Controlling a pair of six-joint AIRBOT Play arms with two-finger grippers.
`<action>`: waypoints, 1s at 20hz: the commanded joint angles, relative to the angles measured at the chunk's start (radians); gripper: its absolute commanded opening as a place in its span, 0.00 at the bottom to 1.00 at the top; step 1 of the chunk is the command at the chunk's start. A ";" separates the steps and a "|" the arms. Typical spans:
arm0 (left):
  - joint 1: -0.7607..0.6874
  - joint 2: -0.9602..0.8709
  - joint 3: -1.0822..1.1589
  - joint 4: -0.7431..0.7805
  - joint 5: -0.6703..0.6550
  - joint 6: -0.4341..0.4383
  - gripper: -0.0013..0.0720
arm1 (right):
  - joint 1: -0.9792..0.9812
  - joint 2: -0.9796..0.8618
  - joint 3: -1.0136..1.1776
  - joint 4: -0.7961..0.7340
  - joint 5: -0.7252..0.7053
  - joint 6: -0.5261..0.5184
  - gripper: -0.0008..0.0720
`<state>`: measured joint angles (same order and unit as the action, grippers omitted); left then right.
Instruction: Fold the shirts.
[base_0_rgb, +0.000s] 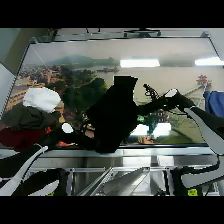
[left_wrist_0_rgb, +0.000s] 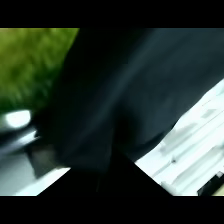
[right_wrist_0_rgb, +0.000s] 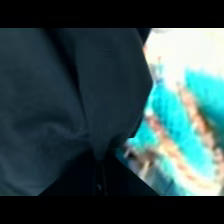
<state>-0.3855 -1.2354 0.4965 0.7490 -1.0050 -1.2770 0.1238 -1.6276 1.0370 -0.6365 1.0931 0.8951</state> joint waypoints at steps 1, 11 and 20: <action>0.019 0.023 0.141 -0.016 -0.122 0.012 0.01 | -0.022 0.068 0.044 0.012 0.089 -0.010 0.04; 0.357 0.514 0.786 0.037 -0.274 -0.048 0.04 | -0.147 0.739 0.360 0.013 0.150 0.105 0.04; 0.500 0.562 0.850 0.041 -0.328 -0.018 0.05 | -0.124 0.832 0.357 -0.007 0.121 0.093 0.04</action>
<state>0.1036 -0.6472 1.3827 0.7883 -1.3079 -1.3098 -0.0166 -0.7338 1.3991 -0.6422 1.1580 0.9909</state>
